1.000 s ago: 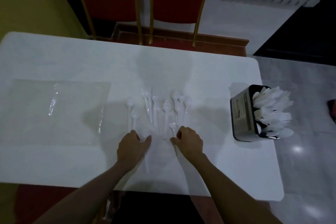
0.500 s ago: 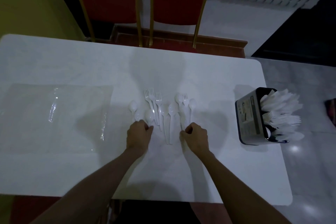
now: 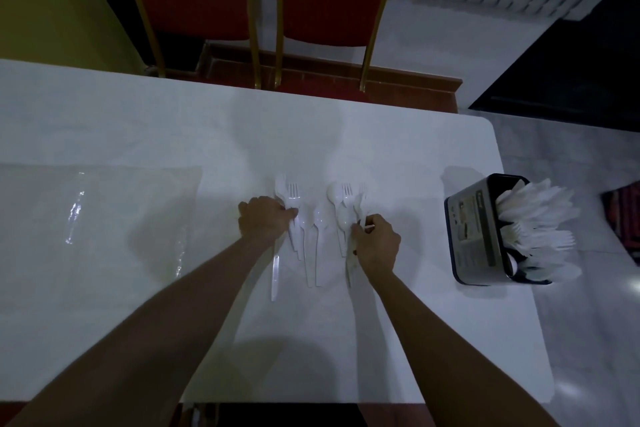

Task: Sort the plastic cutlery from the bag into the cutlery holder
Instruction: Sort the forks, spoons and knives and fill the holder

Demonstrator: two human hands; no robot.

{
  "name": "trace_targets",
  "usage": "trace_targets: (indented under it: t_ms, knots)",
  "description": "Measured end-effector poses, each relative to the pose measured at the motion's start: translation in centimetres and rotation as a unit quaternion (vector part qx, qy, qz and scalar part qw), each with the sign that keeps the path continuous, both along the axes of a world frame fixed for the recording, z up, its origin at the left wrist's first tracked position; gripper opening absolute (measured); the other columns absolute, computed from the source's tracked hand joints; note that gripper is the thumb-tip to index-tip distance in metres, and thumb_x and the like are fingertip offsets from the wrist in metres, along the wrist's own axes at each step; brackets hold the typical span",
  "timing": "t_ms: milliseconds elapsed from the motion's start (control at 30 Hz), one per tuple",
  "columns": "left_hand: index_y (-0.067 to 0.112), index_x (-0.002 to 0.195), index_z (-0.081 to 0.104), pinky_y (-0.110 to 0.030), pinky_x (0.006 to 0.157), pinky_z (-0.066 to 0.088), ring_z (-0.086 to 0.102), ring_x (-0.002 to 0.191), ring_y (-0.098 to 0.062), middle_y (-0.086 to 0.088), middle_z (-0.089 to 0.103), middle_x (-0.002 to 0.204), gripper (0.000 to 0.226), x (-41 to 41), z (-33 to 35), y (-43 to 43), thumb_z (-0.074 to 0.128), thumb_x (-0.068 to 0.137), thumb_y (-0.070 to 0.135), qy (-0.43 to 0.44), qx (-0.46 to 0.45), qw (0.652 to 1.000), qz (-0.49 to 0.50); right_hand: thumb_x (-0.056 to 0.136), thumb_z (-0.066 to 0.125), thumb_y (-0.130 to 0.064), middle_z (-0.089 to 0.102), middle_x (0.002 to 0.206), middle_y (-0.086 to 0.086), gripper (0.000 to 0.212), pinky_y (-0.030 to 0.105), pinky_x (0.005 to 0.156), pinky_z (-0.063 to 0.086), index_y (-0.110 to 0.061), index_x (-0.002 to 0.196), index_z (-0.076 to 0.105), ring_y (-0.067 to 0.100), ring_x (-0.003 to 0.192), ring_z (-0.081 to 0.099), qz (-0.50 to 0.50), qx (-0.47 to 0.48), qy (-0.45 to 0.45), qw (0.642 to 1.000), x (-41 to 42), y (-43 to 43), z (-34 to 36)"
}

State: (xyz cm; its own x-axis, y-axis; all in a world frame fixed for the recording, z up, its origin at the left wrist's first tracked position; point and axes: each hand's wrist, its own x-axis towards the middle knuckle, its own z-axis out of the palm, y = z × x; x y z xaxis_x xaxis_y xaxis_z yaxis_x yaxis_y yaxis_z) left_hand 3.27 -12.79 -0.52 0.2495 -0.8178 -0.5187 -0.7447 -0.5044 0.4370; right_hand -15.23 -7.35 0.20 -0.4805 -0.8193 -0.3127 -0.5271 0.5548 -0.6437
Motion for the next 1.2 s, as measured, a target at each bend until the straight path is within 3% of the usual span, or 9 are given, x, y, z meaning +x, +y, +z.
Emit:
trace_targets:
  t_ms: [167,267,367,567,667,733,833,1000,1200]
  knots:
    - [0.005,0.071,0.07,-0.033,0.082,0.046,0.064,0.076,-0.026,-0.012,0.07,0.074,0.03,0.4,0.4,0.8,0.068,0.079,0.034,0.109,-0.073,0.988,0.077,0.084,0.065,-0.017,0.068,0.072,0.014,0.019,0.043,0.068,0.058,0.001,0.079,0.063,0.031,0.066,0.066,0.061,0.003,-0.002,0.998,0.5,-0.3,-0.1]
    - [0.007,0.083,0.069,-0.023,0.073,0.04,0.06,0.077,-0.018,-0.003,0.066,0.08,0.022,0.9,1.2,1.7,0.064,0.085,0.028,0.134,-0.108,0.979,0.112,0.086,0.065,-0.017,0.068,0.073,0.011,0.018,0.037,0.066,0.058,0.0,0.08,0.064,0.027,0.066,0.065,0.032,0.01,0.008,0.999,0.5,-0.2,-0.1]
    - [0.005,0.083,0.066,-0.023,0.07,0.039,0.061,0.075,-0.018,-0.003,0.069,0.08,0.022,1.9,1.0,2.3,0.063,0.087,0.027,0.159,-0.149,0.962,0.163,0.083,0.072,-0.022,0.062,0.076,0.003,0.021,0.021,0.059,0.043,-0.004,0.088,0.063,0.018,0.068,0.058,0.047,0.033,0.002,0.998,0.5,-0.2,0.0]
    - [0.008,0.074,0.066,-0.011,0.054,0.036,0.052,0.058,-0.012,-0.001,0.061,0.064,0.018,2.6,0.8,3.4,0.064,0.086,0.022,0.123,-0.169,0.969,0.128,0.08,0.076,-0.025,0.049,0.062,-0.001,0.028,0.016,0.047,0.029,-0.006,0.075,0.056,0.008,0.052,0.041,0.047,0.051,0.001,0.998,0.5,-1.0,-0.5]
    - [0.003,0.063,0.063,-0.02,0.053,0.036,0.05,0.053,-0.013,-0.006,0.057,0.056,0.025,1.1,0.8,2.9,0.067,0.081,0.02,0.109,-0.127,0.984,0.058,0.079,0.076,-0.024,0.059,0.07,0.004,0.027,0.015,0.05,0.037,-0.002,0.081,0.061,0.011,0.056,0.049,0.059,0.051,0.0,0.997,0.6,-1.2,-1.0]
    - [0.009,0.053,0.058,-0.022,0.048,0.033,0.047,0.048,-0.013,-0.006,0.053,0.051,0.03,-0.3,1.0,2.4,0.069,0.079,0.019,0.097,-0.094,0.99,0.031,0.08,0.075,-0.024,0.066,0.074,0.013,0.029,0.026,0.057,0.049,0.003,0.082,0.064,0.016,0.06,0.054,0.067,0.059,0.002,0.996,0.7,-1.2,-1.3]
    - [0.001,0.07,0.07,-0.021,0.052,0.038,0.062,0.058,-0.023,-0.011,0.066,0.065,0.021,-2.2,1.3,1.8,0.071,0.077,0.02,0.08,-0.077,0.993,0.029,0.081,0.073,-0.019,0.065,0.066,0.02,0.029,0.039,0.068,0.057,0.004,0.068,0.063,0.024,0.059,0.058,0.066,0.07,-0.018,0.995,0.5,-1.3,-1.5]
    - [-0.001,0.083,0.071,-0.03,0.064,0.05,0.069,0.082,-0.031,-0.018,0.072,0.085,0.023,-3.3,1.3,1.5,0.072,0.077,0.021,0.06,-0.032,0.997,0.026,0.076,0.074,-0.014,0.07,0.071,0.024,0.028,0.04,0.069,0.058,0.012,0.073,0.067,0.03,0.062,0.066,0.058,0.072,-0.046,0.995,0.1,-1.2,-1.4]
    - [0.013,0.054,0.049,-0.023,0.05,0.033,0.05,0.054,-0.015,-0.004,0.051,0.055,0.029,-1.5,1.2,2.1,0.065,0.079,0.016,0.112,-0.06,0.99,0.057,0.076,0.069,-0.011,0.062,0.065,0.015,0.021,0.036,0.067,0.056,0.01,0.073,0.066,0.024,0.062,0.06,0.055,0.09,-0.033,0.994,-0.5,-1.1,-1.2]
